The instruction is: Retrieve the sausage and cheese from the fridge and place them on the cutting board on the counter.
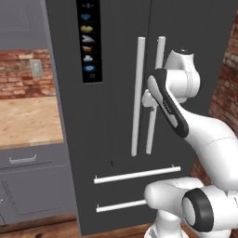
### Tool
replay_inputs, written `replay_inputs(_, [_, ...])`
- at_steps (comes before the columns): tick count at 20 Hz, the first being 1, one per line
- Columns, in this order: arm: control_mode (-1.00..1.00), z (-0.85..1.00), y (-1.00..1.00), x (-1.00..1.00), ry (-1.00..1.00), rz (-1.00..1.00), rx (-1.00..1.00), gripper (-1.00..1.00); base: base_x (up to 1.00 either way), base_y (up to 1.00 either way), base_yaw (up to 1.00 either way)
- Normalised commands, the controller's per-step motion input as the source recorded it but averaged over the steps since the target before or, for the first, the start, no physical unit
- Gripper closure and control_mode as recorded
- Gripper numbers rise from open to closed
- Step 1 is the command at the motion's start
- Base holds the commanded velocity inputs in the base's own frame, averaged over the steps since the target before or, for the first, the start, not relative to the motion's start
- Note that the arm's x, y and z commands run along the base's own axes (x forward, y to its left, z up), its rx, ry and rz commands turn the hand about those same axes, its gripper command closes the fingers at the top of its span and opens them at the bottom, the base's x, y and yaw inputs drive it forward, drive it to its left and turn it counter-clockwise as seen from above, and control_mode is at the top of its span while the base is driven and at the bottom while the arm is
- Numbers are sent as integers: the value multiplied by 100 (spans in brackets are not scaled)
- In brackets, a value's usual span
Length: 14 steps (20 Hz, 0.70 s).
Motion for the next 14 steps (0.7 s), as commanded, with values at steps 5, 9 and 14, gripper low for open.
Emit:
replay_inputs(5, [100, 0, 0, 0, 0, 0, 0, -100, -15, 0, 0])
replay_inputs(9, [100, 0, 0, 0, 0, 0, 0, -100, 0, 0, 0])
replay_inputs(14, [-100, 0, 0, -8, -41, 0, 0, -100, 0, 0, 0])
